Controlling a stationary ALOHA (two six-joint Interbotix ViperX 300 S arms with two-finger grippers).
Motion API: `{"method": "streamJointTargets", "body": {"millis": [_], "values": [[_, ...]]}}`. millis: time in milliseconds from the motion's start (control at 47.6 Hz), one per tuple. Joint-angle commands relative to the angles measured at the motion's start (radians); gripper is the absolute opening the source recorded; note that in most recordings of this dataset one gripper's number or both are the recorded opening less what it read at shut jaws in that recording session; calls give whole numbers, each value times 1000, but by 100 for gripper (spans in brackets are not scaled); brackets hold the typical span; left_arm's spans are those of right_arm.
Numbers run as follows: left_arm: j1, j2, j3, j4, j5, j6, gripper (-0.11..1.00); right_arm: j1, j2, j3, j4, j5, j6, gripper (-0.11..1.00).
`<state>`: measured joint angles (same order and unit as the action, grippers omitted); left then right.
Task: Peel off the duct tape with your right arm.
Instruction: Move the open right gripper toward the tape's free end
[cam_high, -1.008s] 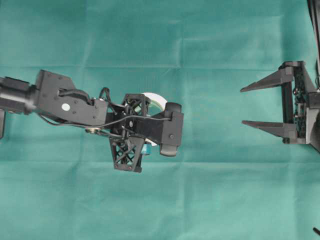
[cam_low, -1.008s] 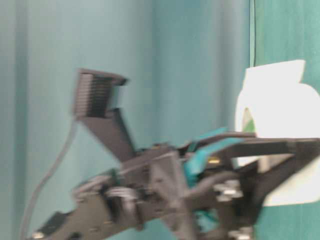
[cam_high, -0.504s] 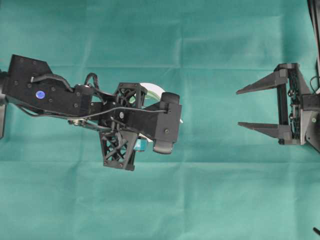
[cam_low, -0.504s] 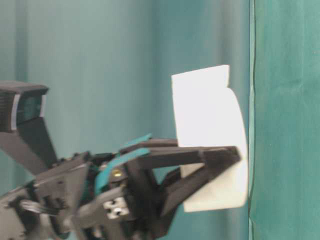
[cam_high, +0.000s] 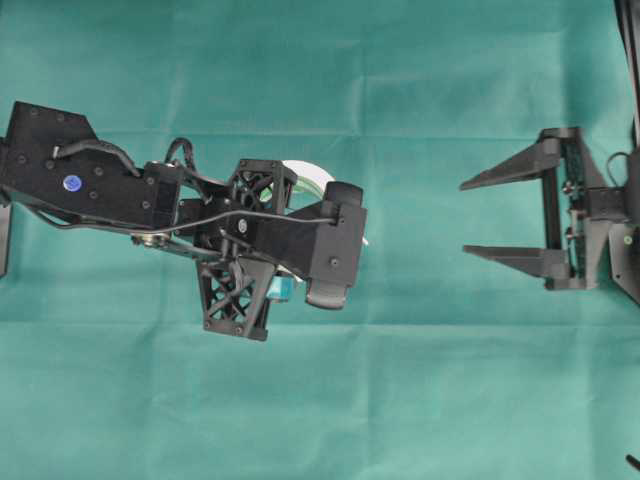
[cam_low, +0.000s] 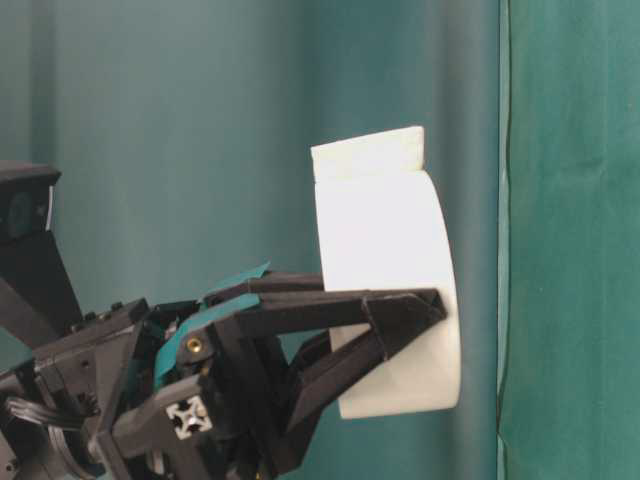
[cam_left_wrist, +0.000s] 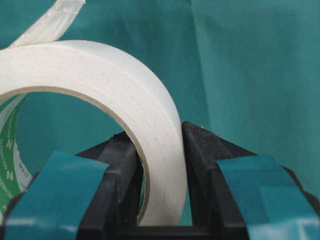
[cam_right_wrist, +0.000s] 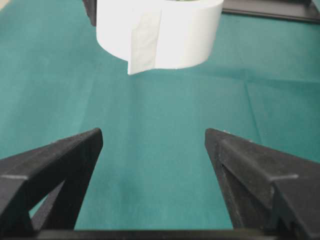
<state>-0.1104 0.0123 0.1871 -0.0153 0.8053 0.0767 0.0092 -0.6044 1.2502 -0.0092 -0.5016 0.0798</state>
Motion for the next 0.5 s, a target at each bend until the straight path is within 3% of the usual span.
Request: {"method": "streamJointTargets", "body": {"millis": [0,252,483], "values": [[0,-15,-35,3,-8,2,20,5,52,-60,0,-25,-3,72],[0,-12,-35,3,-9,2,20,3,216,-183,0,-41,-3,72],[2,-6,-32,3,-9,2,20,3,282,-250,0,-40,-3,72]]}}
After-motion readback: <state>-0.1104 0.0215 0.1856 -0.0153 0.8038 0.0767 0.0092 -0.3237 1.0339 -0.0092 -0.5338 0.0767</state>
